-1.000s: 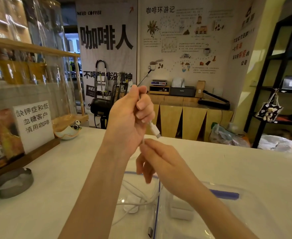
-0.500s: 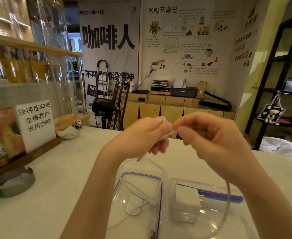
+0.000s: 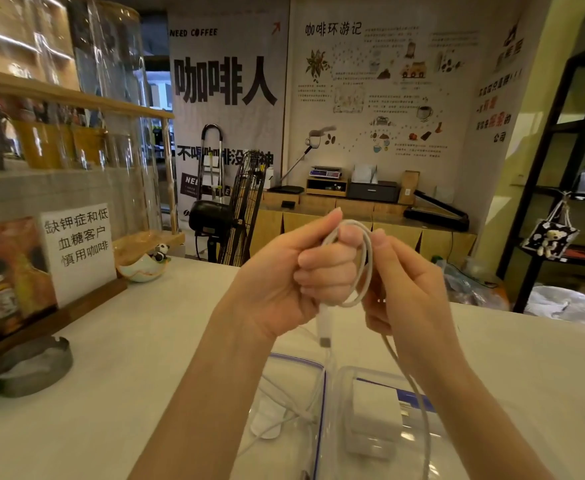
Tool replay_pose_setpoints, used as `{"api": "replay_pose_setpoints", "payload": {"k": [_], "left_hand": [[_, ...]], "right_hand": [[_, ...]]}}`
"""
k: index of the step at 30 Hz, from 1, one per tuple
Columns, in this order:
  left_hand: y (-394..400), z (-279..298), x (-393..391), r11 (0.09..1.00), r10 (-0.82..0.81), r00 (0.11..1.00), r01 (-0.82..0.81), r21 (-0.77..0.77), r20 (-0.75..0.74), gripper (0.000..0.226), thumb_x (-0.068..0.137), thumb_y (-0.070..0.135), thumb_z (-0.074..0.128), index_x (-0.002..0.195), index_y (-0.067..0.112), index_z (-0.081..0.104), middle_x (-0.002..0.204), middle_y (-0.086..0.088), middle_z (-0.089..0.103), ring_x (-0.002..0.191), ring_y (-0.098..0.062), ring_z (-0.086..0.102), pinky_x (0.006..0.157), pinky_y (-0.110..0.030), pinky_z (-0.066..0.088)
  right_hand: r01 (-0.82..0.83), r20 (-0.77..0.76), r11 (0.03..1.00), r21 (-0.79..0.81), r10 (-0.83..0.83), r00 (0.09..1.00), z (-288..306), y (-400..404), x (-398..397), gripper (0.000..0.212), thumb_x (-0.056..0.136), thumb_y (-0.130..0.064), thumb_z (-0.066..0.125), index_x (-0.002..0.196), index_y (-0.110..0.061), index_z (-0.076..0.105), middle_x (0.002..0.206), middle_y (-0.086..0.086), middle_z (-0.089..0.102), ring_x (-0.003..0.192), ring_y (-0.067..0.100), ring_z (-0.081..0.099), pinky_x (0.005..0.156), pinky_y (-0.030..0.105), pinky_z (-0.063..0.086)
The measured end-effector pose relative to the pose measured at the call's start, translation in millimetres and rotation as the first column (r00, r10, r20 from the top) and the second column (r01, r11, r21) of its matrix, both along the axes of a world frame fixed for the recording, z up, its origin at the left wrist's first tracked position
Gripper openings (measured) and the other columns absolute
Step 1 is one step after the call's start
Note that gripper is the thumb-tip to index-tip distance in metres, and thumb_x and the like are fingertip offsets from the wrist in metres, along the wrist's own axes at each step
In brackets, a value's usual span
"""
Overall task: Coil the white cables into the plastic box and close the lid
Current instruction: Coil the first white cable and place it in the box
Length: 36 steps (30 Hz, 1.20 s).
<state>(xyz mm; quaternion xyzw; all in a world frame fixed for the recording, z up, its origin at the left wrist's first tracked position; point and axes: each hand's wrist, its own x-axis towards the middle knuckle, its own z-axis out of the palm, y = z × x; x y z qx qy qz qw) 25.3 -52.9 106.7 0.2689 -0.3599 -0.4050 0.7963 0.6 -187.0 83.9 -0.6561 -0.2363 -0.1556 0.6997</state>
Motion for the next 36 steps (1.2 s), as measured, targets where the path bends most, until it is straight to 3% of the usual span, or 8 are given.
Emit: {"api": "replay_pose_setpoints", "payload": {"k": [4,9,13,18,23,28,33,36], "left_hand": [[-4,-4,5,0.946,0.152,0.969,-0.2,-0.255,-0.197,0.035,0.096,0.024,0.034,0.078,0.0,0.053,0.05,-0.008,0.055,0.04,-0.016,0.045,0.045,-0.019,0.031],[6,-5,13,0.742,0.574,0.781,-0.623,-0.248,-0.246,0.037,0.097,0.031,0.031,0.073,0.01,0.05,0.044,0.005,0.047,0.035,-0.005,0.038,0.037,-0.013,0.034],[-2,-10,14,0.483,0.872,0.476,-0.874,-0.044,0.114,0.034,0.096,0.026,0.029,0.072,0.011,0.048,0.042,0.004,0.046,0.035,-0.004,0.034,0.037,-0.014,0.029],[-15,-20,13,0.22,0.749,0.195,-0.975,0.041,0.633,0.03,0.096,0.021,0.033,0.074,0.01,0.05,0.048,0.004,0.052,0.036,-0.001,0.043,0.039,-0.011,0.035],[-20,-21,6,0.362,0.354,0.433,-0.88,0.306,0.829,0.035,0.096,0.027,0.035,0.071,0.014,0.057,0.045,0.007,0.056,0.039,-0.002,0.048,0.042,-0.012,0.041],[-28,-16,-5,0.653,0.153,0.718,-0.59,0.476,0.679,0.045,0.097,0.032,0.029,0.067,0.013,0.057,0.039,0.007,0.051,0.03,-0.003,0.038,0.034,-0.013,0.03],[-23,-12,-9,0.914,0.014,0.942,-0.148,0.378,0.336,0.046,0.092,0.035,0.029,0.064,0.01,0.056,0.036,0.011,0.043,0.027,-0.002,0.028,0.03,-0.015,0.017],[-18,-5,-8,0.99,-0.104,0.988,0.091,0.112,0.118,0.04,0.094,0.029,0.031,0.071,0.006,0.054,0.041,0.004,0.036,0.033,-0.009,0.027,0.034,-0.015,0.019]], "right_hand": [[-0.107,-0.266,0.976,-0.19,0.054,0.962,-5,1,-3,0.034,0.093,-0.037,0.037,0.075,-0.022,0.061,0.047,0.0,0.044,0.035,0.01,0.028,0.035,0.018,0.021],[-0.107,-0.152,0.862,-0.495,0.036,0.988,-11,12,-15,0.03,0.095,-0.03,0.036,0.096,-0.02,0.064,0.048,-0.006,0.043,0.035,0.001,0.038,0.037,0.009,0.029],[-0.139,-0.233,0.787,-0.602,-0.006,0.972,-2,11,-25,0.023,0.095,-0.029,0.038,0.1,-0.023,0.059,0.05,-0.007,0.046,0.032,0.0,0.039,0.034,0.01,0.029],[-0.066,-0.133,0.713,-0.698,-0.039,0.99,12,-1,-40,0.019,0.09,-0.033,0.044,0.091,-0.027,0.062,0.045,-0.01,0.05,0.038,-0.002,0.041,0.04,0.01,0.033],[0.113,0.065,0.699,-0.706,-0.095,0.993,34,-37,-39,0.015,0.071,-0.04,0.057,0.069,-0.029,0.066,0.047,-0.013,0.058,0.038,0.001,0.043,0.037,0.009,0.035],[0.059,0.03,0.862,-0.504,-0.05,0.998,46,-64,-31,0.02,0.052,-0.035,0.07,0.059,-0.017,0.074,0.036,-0.001,0.054,0.03,0.003,0.04,0.033,0.008,0.031],[-0.002,0.053,0.932,-0.364,0.023,0.998,40,-70,-18,0.029,0.054,-0.046,0.074,0.068,-0.02,0.075,0.042,0.002,0.053,0.036,0.008,0.035,0.034,0.014,0.03],[-0.009,-0.027,0.97,-0.243,0.003,1.0,35,-63,-13,0.021,0.065,-0.037,0.064,0.075,-0.022,0.075,0.042,-0.003,0.048,0.035,0.006,0.034,0.032,0.014,0.029]]}}
